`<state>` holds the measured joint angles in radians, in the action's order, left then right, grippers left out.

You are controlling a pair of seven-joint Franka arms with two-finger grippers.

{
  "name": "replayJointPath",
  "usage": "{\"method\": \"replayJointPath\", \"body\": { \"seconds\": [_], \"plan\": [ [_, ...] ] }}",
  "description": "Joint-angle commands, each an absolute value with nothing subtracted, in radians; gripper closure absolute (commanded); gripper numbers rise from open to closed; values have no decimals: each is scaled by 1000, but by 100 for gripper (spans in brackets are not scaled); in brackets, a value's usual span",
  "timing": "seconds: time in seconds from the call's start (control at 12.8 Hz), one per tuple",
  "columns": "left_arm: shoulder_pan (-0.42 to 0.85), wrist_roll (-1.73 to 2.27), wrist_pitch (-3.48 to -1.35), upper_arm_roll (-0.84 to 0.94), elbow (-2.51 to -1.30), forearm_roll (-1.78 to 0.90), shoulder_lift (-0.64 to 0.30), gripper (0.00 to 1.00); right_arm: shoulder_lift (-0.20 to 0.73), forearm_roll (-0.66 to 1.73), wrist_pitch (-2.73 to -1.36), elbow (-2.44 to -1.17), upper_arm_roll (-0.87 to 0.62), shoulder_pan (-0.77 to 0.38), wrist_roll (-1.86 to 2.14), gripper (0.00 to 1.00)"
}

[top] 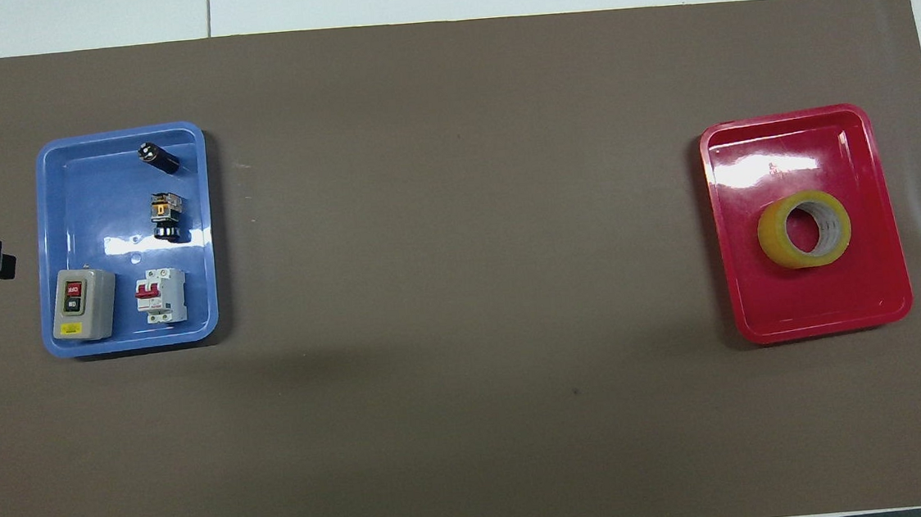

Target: Place and move tape with both arms

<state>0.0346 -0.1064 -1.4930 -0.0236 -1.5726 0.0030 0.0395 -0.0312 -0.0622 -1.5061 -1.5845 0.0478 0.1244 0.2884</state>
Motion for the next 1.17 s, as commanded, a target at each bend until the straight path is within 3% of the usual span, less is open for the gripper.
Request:
{"method": "replayJointPath", "body": {
  "seconds": [0.0,1.09],
  "plan": [
    [29,-109,-1499,-17,-1603,28,66,0,21,-74,-1463,-1519,34,88,154,0],
    [26,-103,-1505,-20,-1603,5,66,0,25,-55,-1485,-1519,37,89,144,0]
  ]
}}
